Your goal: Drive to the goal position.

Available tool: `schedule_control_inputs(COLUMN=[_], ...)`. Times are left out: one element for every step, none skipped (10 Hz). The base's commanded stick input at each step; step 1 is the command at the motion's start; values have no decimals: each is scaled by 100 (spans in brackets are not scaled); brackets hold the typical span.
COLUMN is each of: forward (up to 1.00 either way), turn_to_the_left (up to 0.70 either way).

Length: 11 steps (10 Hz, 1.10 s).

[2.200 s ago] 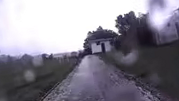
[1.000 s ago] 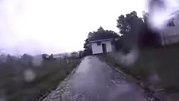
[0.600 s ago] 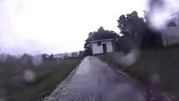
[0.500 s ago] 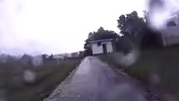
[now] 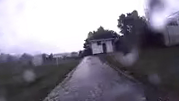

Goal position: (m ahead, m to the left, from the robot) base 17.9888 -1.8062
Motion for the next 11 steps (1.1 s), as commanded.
schedule_control_inputs(forward=[67,67,67,67,67,67,67,67,67,66,50], turn_to_the_left=[0,0,0,0,0,0,0,0,0,0,0])
